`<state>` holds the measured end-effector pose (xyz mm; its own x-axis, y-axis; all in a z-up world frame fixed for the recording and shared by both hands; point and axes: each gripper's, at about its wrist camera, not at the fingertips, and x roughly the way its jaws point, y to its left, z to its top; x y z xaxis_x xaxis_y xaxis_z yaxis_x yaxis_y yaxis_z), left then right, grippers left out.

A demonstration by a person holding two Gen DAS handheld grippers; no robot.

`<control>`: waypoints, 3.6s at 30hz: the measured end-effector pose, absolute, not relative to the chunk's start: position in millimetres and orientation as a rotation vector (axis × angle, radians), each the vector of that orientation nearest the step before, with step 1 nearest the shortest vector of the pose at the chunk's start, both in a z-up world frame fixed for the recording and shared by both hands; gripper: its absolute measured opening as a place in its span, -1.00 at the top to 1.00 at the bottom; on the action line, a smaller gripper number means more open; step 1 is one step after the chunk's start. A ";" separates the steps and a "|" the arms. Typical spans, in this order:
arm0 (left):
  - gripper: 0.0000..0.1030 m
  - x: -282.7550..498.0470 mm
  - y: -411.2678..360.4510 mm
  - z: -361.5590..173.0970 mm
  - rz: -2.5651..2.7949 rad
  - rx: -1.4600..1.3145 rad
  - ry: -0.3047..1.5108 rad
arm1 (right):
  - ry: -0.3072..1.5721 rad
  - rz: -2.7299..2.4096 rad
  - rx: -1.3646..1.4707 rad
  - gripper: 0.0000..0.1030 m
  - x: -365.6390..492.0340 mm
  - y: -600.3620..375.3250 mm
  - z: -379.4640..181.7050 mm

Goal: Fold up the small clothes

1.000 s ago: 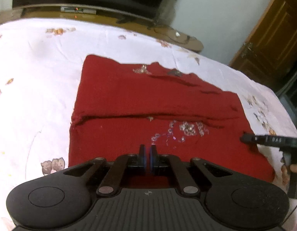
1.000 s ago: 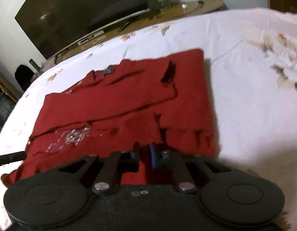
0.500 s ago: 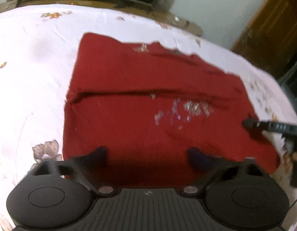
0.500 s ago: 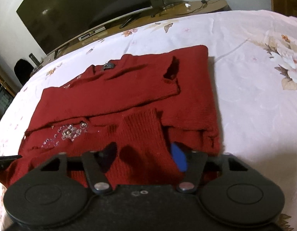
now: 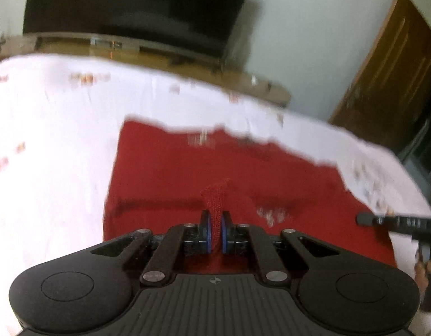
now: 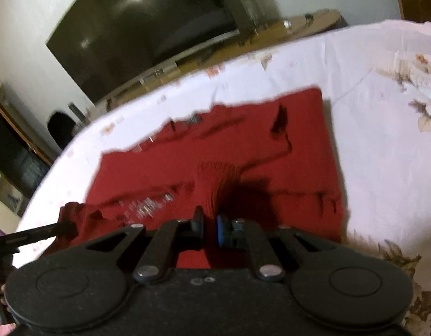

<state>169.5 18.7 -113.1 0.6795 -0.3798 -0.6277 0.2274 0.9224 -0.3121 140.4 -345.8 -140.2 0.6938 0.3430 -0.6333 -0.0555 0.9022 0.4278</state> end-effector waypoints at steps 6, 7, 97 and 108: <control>0.87 218.9 17.1 -91.4 -0.315 -0.205 0.654 | 0.659 0.218 0.407 0.82 159.7 -355.3 -106.8; 0.87 229.5 14.3 -90.5 -0.306 -0.202 0.644 | 0.644 0.209 0.404 0.82 168.3 -358.4 -103.8; -0.69 312.3 -35.8 -163.9 -0.073 -0.054 0.829 | 0.696 0.019 0.112 0.50 254.5 -335.3 -145.8; -0.75 305.0 -35.3 -165.3 -0.025 -0.034 0.870 | 0.723 0.059 0.176 0.33 248.2 -335.5 -146.9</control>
